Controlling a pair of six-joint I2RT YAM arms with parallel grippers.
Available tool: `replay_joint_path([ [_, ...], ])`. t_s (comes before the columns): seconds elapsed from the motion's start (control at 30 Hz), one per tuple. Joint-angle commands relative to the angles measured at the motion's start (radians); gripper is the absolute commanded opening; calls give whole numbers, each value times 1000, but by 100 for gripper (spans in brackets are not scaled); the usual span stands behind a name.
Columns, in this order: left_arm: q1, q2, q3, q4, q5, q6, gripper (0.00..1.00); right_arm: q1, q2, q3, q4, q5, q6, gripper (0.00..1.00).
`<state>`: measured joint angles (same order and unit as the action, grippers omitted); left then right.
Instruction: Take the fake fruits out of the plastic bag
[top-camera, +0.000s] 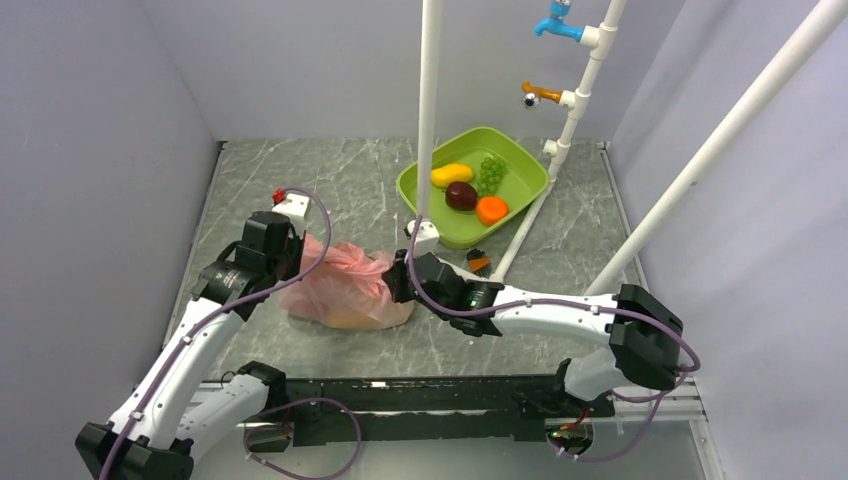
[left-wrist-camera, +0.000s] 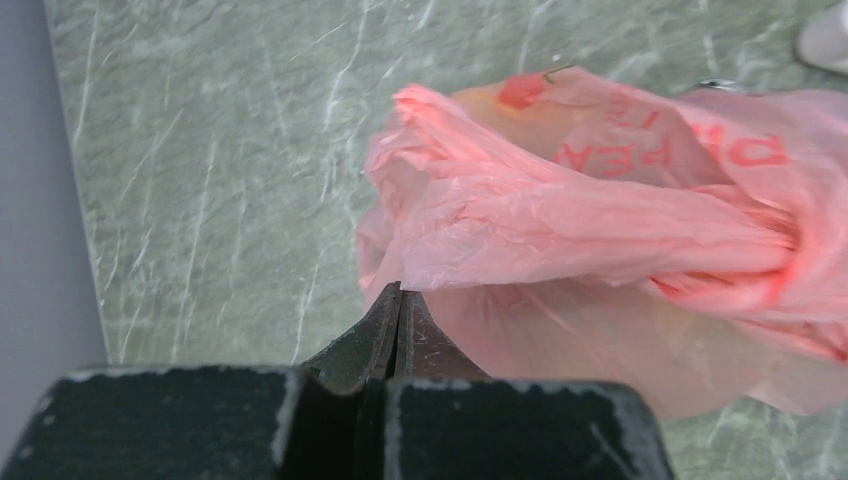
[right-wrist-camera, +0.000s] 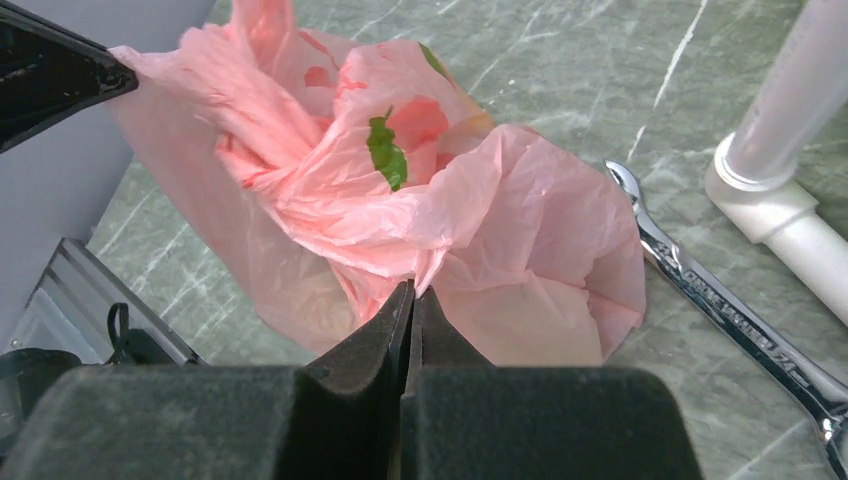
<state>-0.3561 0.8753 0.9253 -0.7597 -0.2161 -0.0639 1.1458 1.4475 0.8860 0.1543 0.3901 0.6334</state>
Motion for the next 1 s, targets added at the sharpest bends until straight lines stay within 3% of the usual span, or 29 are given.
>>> replay_joint_path([
  [0.0, 19, -21, -33, 55, -143, -26, 0, -19, -59, -49, 10, 24, -4, 0],
  [0.43, 76, -190, -187, 251, -141, -16, 0, -60, -199, -181, -31, 6, -6, 0],
  [0.53, 77, -258, -222, 287, -59, 3, 0, -57, -233, -191, -67, 9, -65, 2],
  [0.63, 77, -293, -225, 292, 70, 38, 0, -28, -211, -94, -210, 9, -168, 15],
  [0.77, 77, -262, -213, 281, 87, 43, 0, -4, -147, 90, -359, 25, -247, 36],
  [0.9, 77, -214, -199, 275, 105, 46, 0, 78, -104, 158, -331, 80, -350, 74],
  [0.97, 77, -201, -195, 271, 115, 45, 0, 122, -71, 184, -285, 85, -448, 84],
])
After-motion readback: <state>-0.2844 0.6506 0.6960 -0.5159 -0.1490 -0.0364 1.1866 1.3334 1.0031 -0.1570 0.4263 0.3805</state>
